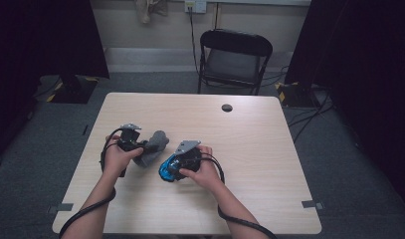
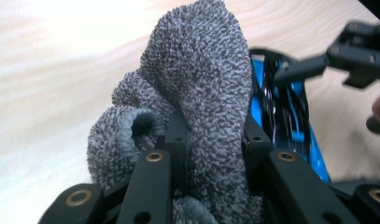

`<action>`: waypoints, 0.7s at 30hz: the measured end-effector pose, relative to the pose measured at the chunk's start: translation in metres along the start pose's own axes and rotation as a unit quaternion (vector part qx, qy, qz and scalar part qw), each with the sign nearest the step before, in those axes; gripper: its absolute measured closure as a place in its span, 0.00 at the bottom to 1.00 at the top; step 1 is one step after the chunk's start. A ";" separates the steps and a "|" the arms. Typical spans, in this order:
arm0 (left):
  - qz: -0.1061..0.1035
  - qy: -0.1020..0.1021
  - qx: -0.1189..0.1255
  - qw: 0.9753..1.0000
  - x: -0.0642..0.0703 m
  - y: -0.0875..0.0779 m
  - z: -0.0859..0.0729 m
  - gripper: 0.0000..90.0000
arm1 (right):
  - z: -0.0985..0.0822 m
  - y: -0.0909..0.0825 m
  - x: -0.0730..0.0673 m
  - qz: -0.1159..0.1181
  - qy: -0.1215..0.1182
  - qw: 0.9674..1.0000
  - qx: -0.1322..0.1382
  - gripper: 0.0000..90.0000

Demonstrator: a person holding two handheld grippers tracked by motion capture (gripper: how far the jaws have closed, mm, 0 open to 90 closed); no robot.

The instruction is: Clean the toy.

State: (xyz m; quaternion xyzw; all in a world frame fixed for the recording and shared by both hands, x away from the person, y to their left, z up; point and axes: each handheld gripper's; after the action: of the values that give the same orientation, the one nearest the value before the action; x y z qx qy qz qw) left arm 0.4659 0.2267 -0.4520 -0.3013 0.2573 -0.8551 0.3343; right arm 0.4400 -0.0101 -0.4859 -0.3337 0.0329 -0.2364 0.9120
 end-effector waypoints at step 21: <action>-0.009 0.014 -0.028 0.999 0.011 0.065 0.012 0.78 | 0.000 0.000 0.000 0.001 0.000 1.000 0.001 0.12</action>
State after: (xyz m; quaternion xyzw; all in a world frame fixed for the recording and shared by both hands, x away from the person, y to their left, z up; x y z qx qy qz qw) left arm 0.4941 0.1738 -0.4817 -0.3012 0.2835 -0.8543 0.3148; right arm 0.4400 -0.0103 -0.4860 -0.3330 0.0325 -0.2358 0.9124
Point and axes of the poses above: each handheld gripper's, and its own axes: y roughly forward along the jaws, z roughly out of its top, x roughly to its right, and after that the axes turned 2 degrees about -z, right-handed
